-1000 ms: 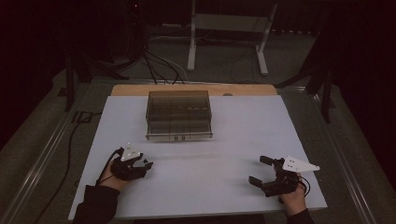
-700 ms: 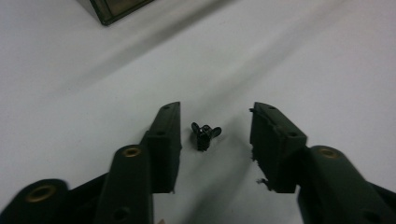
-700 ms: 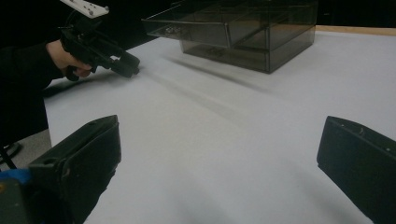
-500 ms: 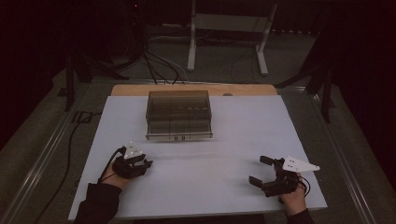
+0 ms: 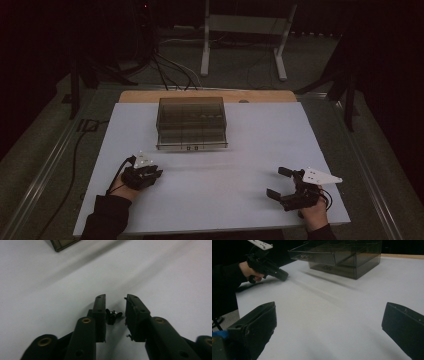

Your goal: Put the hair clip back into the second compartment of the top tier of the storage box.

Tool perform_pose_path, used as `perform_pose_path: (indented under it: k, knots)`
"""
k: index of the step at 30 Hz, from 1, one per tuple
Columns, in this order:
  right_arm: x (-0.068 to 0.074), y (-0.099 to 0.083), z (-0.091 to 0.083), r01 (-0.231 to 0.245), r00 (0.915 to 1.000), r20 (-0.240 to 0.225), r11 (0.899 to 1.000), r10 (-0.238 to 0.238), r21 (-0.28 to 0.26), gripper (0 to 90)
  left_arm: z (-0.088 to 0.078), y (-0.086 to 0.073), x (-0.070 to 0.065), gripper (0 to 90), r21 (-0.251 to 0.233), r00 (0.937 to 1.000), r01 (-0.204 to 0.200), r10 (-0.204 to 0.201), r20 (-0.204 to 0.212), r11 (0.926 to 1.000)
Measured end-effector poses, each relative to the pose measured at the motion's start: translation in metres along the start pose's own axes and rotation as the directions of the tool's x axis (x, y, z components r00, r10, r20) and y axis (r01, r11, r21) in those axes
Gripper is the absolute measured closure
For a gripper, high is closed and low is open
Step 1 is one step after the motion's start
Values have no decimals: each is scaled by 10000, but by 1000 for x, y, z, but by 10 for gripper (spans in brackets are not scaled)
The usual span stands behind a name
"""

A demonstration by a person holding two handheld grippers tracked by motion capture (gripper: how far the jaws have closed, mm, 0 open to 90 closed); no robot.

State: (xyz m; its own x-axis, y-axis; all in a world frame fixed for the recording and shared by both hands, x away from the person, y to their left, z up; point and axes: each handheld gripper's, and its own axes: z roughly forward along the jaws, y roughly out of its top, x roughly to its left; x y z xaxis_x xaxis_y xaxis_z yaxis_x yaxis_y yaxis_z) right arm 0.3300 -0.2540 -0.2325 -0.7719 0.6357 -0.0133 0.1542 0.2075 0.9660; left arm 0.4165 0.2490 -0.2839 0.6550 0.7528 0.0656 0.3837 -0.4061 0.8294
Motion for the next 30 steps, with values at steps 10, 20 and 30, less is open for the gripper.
perform_pose_path:
  k: [10, 20, 30]
  knots:
    - [0, 0, -1, -26, 10000, 28, 10000, 26, -4, 0, 0, 0, 0, 778, 14, 10000, 19, -19, -52, 10000]
    - [0, 0, -1, -33, 10000, 51, 10000, 33, -8, 0, -4, 1, -1, 780, 65, 9999, -52, 53, -157, 10000]
    - [-1, 0, -2, -55, 9999, 91, 10000, 55, -44, 0, -11, 4, -7, 781, 26, 9998, -181, 181, -86, 9998]
